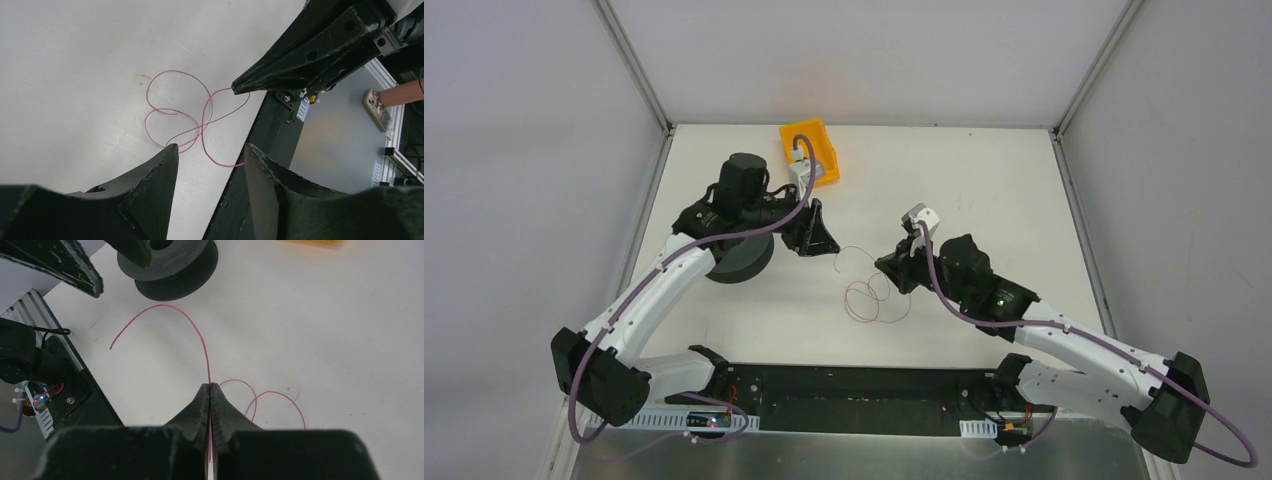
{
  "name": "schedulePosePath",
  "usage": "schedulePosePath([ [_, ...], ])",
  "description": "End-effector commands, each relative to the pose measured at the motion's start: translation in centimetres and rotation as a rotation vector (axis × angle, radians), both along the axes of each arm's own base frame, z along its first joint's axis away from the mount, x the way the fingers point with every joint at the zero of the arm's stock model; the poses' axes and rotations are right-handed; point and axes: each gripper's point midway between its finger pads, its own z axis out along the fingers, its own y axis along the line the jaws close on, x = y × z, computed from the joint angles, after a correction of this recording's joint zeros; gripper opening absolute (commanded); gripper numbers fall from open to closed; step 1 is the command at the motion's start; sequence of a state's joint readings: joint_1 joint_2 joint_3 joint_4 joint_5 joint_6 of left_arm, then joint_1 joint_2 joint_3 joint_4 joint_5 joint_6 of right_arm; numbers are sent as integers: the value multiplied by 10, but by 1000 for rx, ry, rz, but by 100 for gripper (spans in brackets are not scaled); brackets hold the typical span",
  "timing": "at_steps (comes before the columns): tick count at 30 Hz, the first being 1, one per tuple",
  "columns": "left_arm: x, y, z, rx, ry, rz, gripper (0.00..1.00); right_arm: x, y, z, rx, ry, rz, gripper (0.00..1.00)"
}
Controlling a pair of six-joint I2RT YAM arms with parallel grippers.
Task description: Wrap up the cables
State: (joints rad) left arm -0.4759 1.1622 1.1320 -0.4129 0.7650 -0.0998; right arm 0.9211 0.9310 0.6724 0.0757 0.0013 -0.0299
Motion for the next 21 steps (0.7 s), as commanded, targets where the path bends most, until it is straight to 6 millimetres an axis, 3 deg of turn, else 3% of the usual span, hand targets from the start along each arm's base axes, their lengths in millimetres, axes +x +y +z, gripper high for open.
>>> schedulePosePath([
  [1,-2,-15,11,-78,26,-88,50,-7,7,21,70,-73,61,0],
  [18,-16,-25,-28,-80,161,-173,42,-4,7,23,114,-51,22,0],
  [19,-16,-25,-29,-79,162,-175,36,-4,7,23,115,-49,21,0],
  [21,-15,-24,-33,-68,150,-166,15,-4,8,23,122,-24,9,0],
])
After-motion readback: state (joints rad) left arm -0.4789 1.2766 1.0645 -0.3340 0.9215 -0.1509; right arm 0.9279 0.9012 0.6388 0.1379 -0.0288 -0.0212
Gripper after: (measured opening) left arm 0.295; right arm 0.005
